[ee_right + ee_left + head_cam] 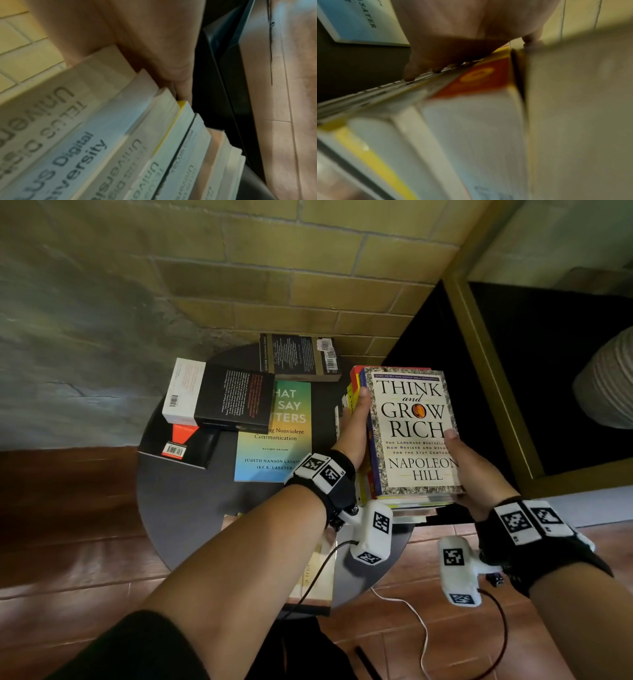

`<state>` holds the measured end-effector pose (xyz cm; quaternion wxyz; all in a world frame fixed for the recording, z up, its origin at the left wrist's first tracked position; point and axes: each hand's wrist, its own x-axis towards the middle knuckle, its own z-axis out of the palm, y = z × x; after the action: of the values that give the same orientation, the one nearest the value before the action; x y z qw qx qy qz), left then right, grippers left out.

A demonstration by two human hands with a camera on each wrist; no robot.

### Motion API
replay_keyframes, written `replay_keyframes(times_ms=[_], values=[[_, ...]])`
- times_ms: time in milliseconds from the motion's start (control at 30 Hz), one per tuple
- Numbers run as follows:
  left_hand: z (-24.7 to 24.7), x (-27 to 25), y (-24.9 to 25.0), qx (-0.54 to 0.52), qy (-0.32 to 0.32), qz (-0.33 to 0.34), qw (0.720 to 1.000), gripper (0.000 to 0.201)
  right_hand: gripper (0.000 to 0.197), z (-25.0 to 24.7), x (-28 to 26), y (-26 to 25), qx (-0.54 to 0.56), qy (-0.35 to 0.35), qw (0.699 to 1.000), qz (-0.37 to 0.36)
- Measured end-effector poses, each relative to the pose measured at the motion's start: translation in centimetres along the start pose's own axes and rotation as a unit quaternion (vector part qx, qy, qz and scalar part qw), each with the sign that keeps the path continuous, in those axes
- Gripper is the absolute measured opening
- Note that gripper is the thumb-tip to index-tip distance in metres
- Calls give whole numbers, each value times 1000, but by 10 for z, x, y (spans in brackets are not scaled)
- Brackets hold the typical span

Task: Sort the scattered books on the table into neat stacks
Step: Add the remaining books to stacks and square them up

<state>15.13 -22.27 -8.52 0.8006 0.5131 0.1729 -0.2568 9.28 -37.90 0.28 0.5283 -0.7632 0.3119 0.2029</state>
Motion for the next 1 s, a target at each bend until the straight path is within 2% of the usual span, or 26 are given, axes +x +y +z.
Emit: replay_keyframes(times_ms=[233,300,400,533,667,833,900,1000], values=[[-4,48,-48,9,22,-44,999,106,35,0,-2,-3,-11,-10,1000,5],[-3,22,-27,29,23,-24,999,102,36,1,-4,-6,-16,-7,1000,-12],[9,-30,15,38,15,52,998,94,40,-1,-2,-9,-18,1,999,-39],[14,-41,23,71,16,104,992,81,42,2,-6,-24,-78,-2,996,-46],[14,-35,27,175,36,79,981,74,43,0,-5,-32,-124,2,991,-47],[14,-34,27,178,24,73,981,88,34,0,-1,-27,-80,25,996,-28],[14,-35,25,176,15,102,979,83,34,-1,-1,-25,-55,33,998,-16],[13,-36,24,189,16,116,975,77,35,-1,-2,-25,-74,36,997,-9]])
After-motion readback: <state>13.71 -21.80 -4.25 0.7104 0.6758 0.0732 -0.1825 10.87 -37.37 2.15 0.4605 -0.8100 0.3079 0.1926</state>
